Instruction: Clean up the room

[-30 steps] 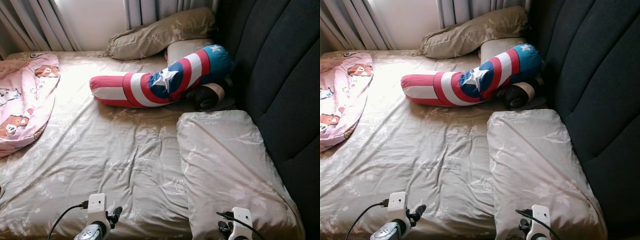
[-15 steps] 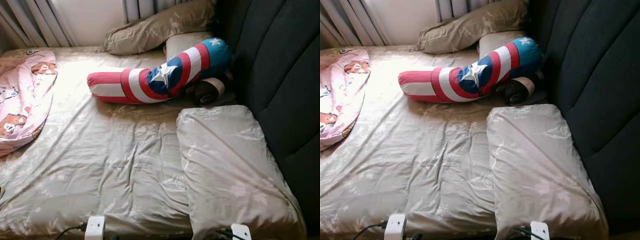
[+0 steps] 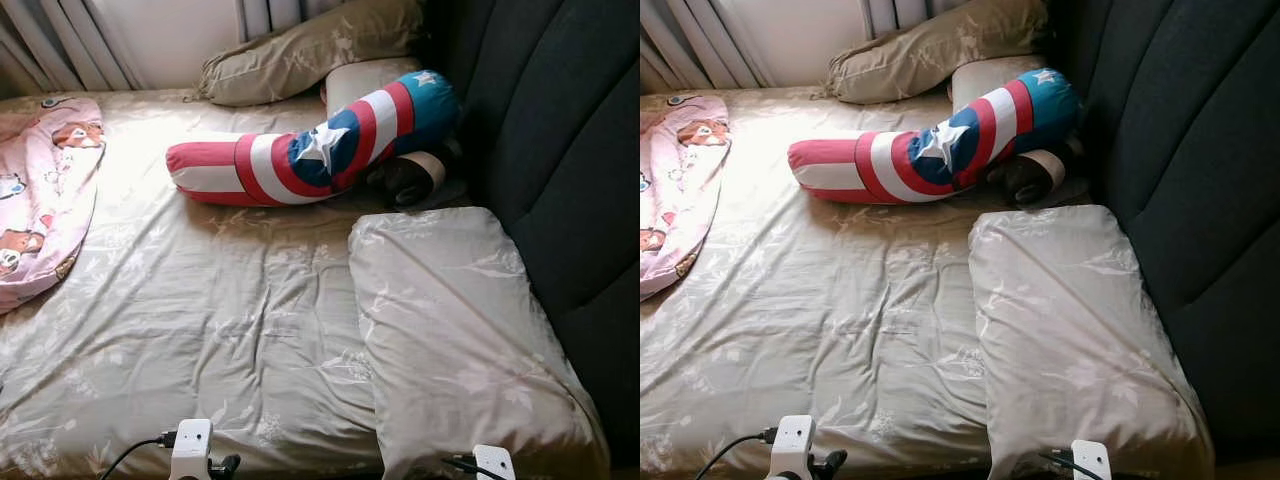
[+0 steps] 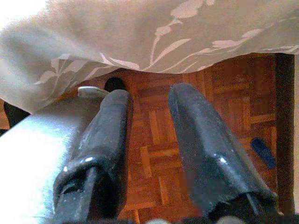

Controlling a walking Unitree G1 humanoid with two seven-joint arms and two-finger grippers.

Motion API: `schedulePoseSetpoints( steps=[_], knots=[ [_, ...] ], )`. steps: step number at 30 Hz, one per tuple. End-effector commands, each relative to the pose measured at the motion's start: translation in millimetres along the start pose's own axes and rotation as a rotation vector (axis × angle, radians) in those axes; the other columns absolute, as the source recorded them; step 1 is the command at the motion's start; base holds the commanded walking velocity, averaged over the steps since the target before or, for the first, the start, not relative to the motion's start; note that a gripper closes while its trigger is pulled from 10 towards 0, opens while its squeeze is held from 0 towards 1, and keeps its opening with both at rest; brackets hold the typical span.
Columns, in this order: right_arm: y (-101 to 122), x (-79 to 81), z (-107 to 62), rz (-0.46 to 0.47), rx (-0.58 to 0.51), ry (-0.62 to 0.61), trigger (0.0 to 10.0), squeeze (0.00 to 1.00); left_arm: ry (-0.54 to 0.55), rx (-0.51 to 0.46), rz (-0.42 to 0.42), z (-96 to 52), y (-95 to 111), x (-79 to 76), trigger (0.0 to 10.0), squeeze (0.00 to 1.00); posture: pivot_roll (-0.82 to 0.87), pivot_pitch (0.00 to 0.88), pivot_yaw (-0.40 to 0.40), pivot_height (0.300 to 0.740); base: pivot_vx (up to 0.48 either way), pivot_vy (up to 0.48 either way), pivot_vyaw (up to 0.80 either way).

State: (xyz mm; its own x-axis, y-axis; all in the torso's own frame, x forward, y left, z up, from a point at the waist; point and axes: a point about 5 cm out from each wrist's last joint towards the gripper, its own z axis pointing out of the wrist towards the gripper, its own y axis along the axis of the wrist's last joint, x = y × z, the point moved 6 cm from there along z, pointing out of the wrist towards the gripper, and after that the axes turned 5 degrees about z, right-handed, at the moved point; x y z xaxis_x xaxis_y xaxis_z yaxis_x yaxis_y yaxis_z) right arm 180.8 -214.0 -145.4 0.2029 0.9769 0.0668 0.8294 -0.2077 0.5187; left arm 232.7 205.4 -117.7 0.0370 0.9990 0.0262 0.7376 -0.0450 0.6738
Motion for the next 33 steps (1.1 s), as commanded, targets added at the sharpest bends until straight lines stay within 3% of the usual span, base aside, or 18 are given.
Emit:
schedulePoseSetpoints(
  steps=[1, 6, 9, 16, 21, 25, 33],
  knots=[
    [-8, -3.7, -2.0, -0.019, 0.018, 0.001, 10.0, 0.00, 0.004, 0.025, -0.004, -1.9, -9, 1.4, 10.0, 0.00, -0.05, 0.170, -0.010, 0.740, 0.000, 0.000, 0.00],
    [-2, 5.1, 0.4, -0.013, 0.006, 0.017, 10.0, 0.00, 0.004, 0.021, -0.005, -1.7, -8, 0.5, 10.0, 0.00, -0.05, 0.173, -0.011, 0.740, 0.000, 0.000, 0.64],
    [0, 25.4, 3.4, -0.013, 0.006, 0.041, 10.0, 0.00, 0.001, 0.022, -0.005, -1.4, -8, -0.7, 10.0, 0.00, -0.05, 0.173, -0.013, 0.740, 0.000, 0.000, 0.79],
    [7, 37.7, 5.6, 0.006, -0.006, 0.040, 10.0, 0.00, 0.003, 0.022, -0.012, -0.3, -5, -2.1, 10.0, 0.00, -0.05, 0.169, -0.014, 0.740, 0.000, 0.000, 0.54],
    [10, 37.4, 6.0, 0.009, -0.012, 0.039, 10.0, 0.00, 0.002, 0.018, -0.014, 0.3, -4, -3.6, 10.0, 0.00, -0.05, 0.171, -0.016, 0.740, 0.000, 0.000, 0.00],
    [3, 15.2, 2.9, 0.010, -0.001, 0.013, 10.0, 0.00, 0.004, 0.021, -0.027, -0.2, -7, -5.6, 10.0, 0.00, -0.05, 0.167, -0.022, 0.740, 0.000, 0.000, 0.00],
    [1, 9.4, 1.6, 0.007, -0.002, 0.014, 10.0, 0.00, 0.005, 0.017, -0.030, -0.3, -7, -6.3, 10.0, 0.00, -0.05, 0.185, -0.026, 0.740, 0.000, 0.000, 0.00]
  ],
)
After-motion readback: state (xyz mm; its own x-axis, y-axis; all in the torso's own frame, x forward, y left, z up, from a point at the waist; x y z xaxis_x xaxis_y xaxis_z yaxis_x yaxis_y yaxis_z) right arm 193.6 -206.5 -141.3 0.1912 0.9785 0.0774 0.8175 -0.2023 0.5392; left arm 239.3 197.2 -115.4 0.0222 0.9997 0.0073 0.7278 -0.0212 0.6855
